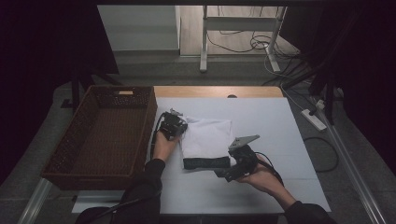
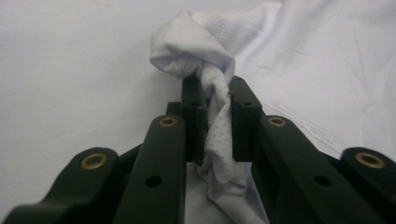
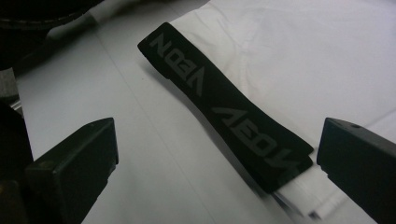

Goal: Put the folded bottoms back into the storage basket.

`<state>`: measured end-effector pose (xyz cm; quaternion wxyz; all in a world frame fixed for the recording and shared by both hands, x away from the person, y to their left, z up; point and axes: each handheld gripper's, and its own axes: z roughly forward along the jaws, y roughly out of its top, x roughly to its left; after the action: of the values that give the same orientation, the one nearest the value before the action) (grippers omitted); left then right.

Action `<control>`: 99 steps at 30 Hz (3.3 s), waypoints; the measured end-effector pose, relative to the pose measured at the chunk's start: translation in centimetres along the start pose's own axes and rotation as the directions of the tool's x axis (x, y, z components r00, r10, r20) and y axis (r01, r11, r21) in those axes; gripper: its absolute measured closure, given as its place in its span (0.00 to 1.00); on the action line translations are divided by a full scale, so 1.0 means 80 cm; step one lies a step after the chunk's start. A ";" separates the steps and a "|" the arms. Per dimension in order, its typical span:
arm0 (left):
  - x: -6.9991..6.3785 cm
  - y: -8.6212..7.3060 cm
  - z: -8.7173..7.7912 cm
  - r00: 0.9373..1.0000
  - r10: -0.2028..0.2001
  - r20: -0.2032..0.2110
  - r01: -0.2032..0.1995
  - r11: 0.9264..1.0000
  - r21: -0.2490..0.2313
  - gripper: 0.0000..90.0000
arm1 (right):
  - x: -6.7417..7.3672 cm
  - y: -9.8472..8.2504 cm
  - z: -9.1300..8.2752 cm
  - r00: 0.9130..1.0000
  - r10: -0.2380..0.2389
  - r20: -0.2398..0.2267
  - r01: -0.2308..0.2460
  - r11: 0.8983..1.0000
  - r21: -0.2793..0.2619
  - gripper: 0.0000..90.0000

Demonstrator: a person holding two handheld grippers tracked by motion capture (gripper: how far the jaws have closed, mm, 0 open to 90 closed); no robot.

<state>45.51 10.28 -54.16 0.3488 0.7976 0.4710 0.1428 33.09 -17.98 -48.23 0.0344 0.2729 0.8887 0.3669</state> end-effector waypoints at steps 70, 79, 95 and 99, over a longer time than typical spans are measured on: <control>0.006 -0.004 0.000 0.997 -0.062 0.035 0.063 0.998 -0.023 0.87 | -0.027 0.056 0.092 0.949 -0.312 -0.047 0.314 0.913 0.259 0.87; 0.006 0.000 -0.001 0.997 -0.065 0.033 0.065 0.998 -0.015 0.89 | -0.031 0.057 0.089 0.951 -0.299 -0.075 0.308 0.920 0.244 0.88; -0.001 0.032 -0.019 1.000 0.010 -0.005 -0.010 1.000 0.006 0.89 | -0.026 0.068 0.072 0.964 -0.232 -0.130 0.252 0.953 0.170 0.88; -0.001 0.038 -0.024 1.000 0.005 0.004 -0.005 1.000 0.002 0.89 | -0.026 0.073 0.062 0.966 -0.218 -0.137 0.237 0.962 0.138 0.88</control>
<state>46.36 10.12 -50.67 0.3487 0.7995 0.4683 0.1415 38.81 -12.52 -48.22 0.0018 0.1482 0.9401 0.3069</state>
